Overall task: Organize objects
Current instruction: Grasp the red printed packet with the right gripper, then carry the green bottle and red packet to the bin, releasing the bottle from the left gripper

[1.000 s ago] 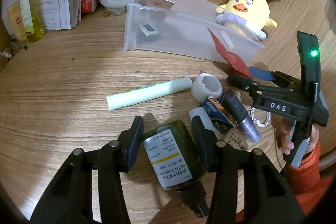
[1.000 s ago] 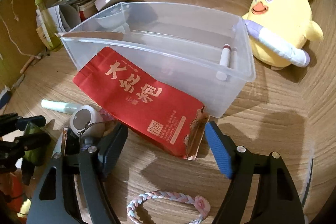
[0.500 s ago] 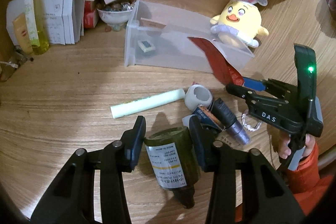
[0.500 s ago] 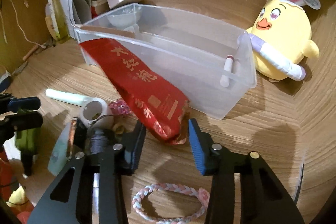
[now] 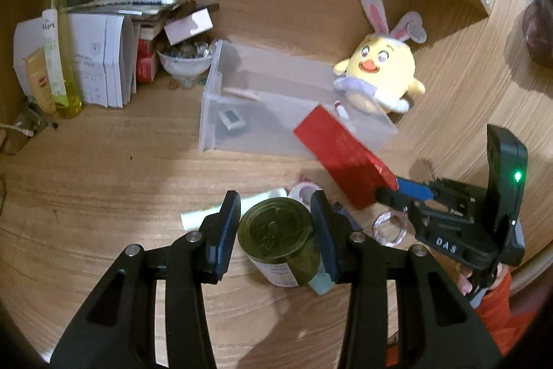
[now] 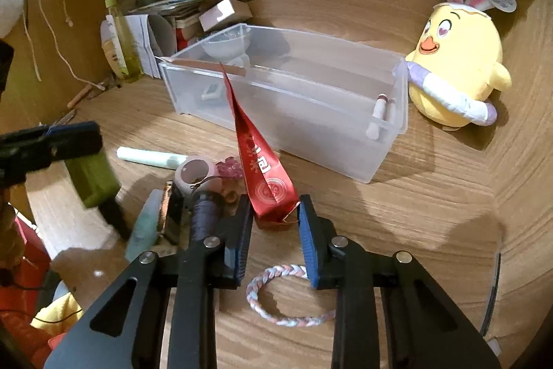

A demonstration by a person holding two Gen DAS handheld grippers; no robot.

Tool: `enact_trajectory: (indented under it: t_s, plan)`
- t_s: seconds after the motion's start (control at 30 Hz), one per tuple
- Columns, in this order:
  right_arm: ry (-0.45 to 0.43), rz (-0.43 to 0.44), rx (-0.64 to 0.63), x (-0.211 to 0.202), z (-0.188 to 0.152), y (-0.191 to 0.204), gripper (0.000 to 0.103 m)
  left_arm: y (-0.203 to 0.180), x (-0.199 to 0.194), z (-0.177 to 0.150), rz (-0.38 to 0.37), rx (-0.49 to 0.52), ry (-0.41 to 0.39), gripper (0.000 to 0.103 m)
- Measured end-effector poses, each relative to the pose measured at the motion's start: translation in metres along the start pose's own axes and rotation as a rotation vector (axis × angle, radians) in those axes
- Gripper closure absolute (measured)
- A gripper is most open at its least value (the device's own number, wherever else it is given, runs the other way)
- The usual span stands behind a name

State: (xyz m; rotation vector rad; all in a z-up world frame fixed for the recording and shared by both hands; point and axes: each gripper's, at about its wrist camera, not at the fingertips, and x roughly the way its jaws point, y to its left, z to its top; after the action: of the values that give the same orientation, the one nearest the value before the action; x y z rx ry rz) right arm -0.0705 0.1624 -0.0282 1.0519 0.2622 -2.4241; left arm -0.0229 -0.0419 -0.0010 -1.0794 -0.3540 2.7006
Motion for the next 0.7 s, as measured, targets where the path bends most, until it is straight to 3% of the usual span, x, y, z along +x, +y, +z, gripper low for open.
enact_trajectory:
  t_s: [0.27, 0.4, 0.7]
  plan:
    - [0.027, 0.029, 0.004, 0.01, -0.001, -0.002, 0.077, -0.007, 0.004, 0.002, -0.012, 0.011, 0.002, 0.061]
    - [0.048, 0.045, 0.004, 0.023, 0.002, 0.0, 0.07, -0.009, 0.005, 0.002, -0.012, 0.011, 0.008, 0.061]
    - [0.028, 0.08, 0.039, 0.03, 0.006, -0.005, 0.077, -0.013, -0.007, 0.012, -0.018, 0.006, -0.039, 0.061]
